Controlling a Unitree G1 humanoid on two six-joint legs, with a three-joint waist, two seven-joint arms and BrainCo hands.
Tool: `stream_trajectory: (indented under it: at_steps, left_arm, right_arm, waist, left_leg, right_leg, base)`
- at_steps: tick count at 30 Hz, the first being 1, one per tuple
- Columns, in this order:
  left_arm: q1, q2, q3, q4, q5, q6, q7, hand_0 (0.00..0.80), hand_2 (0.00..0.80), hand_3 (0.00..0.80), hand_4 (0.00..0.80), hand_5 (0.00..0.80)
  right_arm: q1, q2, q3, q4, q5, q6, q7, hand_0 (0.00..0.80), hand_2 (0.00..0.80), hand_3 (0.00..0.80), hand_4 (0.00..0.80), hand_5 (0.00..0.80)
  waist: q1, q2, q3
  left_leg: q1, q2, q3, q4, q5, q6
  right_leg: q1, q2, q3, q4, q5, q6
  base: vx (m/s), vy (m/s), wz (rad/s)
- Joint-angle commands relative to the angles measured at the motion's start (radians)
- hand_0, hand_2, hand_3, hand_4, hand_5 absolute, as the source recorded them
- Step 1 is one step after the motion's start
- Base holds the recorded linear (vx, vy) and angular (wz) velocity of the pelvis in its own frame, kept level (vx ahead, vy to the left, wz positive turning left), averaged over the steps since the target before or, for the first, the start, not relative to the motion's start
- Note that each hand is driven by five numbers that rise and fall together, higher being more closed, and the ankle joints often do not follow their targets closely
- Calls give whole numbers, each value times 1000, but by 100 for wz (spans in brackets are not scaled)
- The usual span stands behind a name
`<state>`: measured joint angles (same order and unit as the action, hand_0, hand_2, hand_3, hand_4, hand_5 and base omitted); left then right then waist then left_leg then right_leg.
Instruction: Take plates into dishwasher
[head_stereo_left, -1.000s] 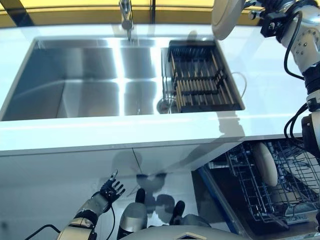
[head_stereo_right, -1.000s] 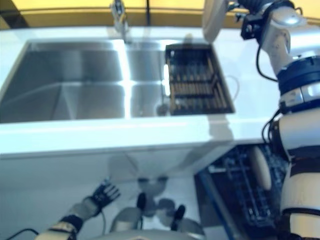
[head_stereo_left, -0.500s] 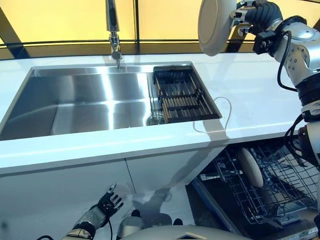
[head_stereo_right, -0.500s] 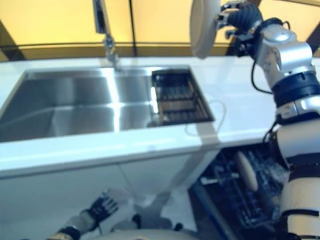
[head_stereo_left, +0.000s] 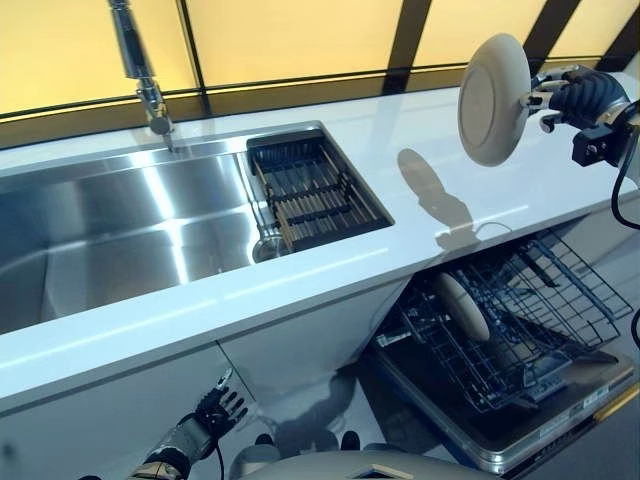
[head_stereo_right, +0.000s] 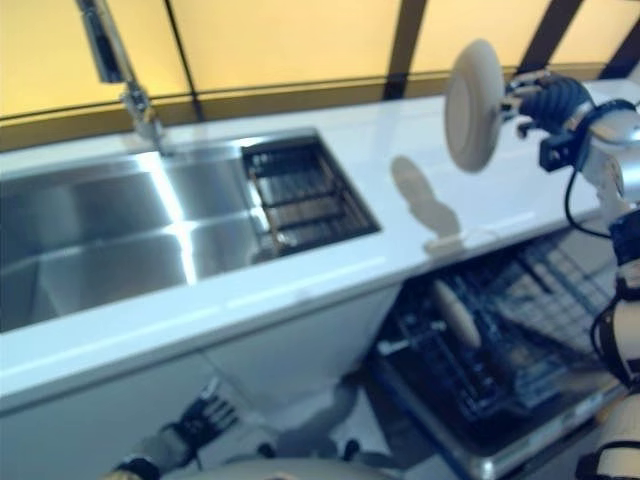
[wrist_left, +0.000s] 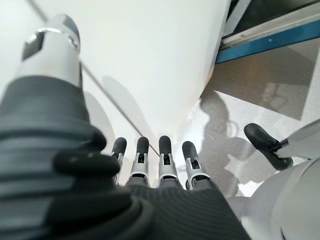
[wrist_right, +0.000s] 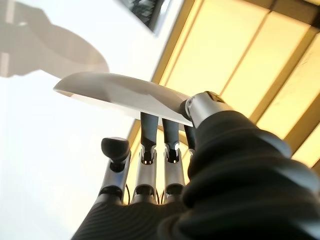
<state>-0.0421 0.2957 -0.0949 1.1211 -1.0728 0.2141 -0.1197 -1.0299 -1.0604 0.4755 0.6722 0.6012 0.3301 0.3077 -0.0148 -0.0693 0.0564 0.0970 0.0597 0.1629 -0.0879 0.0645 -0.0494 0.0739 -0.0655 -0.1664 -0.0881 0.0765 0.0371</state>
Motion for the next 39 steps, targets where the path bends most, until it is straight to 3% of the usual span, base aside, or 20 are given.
stream_trajectory:
  at_steps: [1, 11, 22, 30, 39]
  left_arm:
    - [-36, 32, 6, 31, 31, -35, -36, 0, 0, 0, 0, 0]
    - [-12, 37, 28, 11, 50, -47, -50, 0, 0, 0, 0, 0]
    - [7, 47, 47, -19, 50, -67, -66, 0, 0, 0, 0, 0]
    - [12, 55, 67, -29, 51, -67, -70, 0, 0, 0, 0, 0]
    - [13, 63, 87, -42, 55, -63, -66, 0, 0, 0, 0, 0]
  right_arm:
    - [-26, -79, -53, -26, 1, -74, 23, 800, 800, 800, 800, 800]
    - [225, -148, -238, -78, 10, -74, 88, 800, 800, 800, 800, 800]
    - [532, -135, -411, -115, -58, -97, 166, 800, 800, 800, 800, 800]
    - [693, -92, -462, -107, -167, -142, 201, 800, 800, 800, 800, 800]
    - [754, -77, -425, -120, -395, -233, 162, 800, 800, 800, 800, 800]
  waist:
    - [4, -52, 0]
    - [-33, -61, 9]
    - [-56, -67, 30]
    - [-62, -64, 35]
    - [-63, -58, 47]
  left_leg:
    - [50, 24, 22, 1, -67, -5]
    - [52, 31, 38, 1, -74, 1]
    - [41, 43, 49, 1, -70, 3]
    - [37, 44, 51, 1, -68, 2]
    - [30, 41, 50, 1, -63, 3]
  right_leg:
    - [29, -84, 26, 6, 33, 112]
    - [12, -74, 58, 11, 39, 118]
    - [-7, -63, 73, 14, 44, 120]
    - [-10, -62, 69, 11, 43, 118]
    - [-17, -61, 71, 13, 44, 119]
  base:
    - [-25, -2, -11]
    - [-28, -12, -10]
    - [-42, -29, -8]
    - [-8, -9, -2]
    - [0, 0, 0]
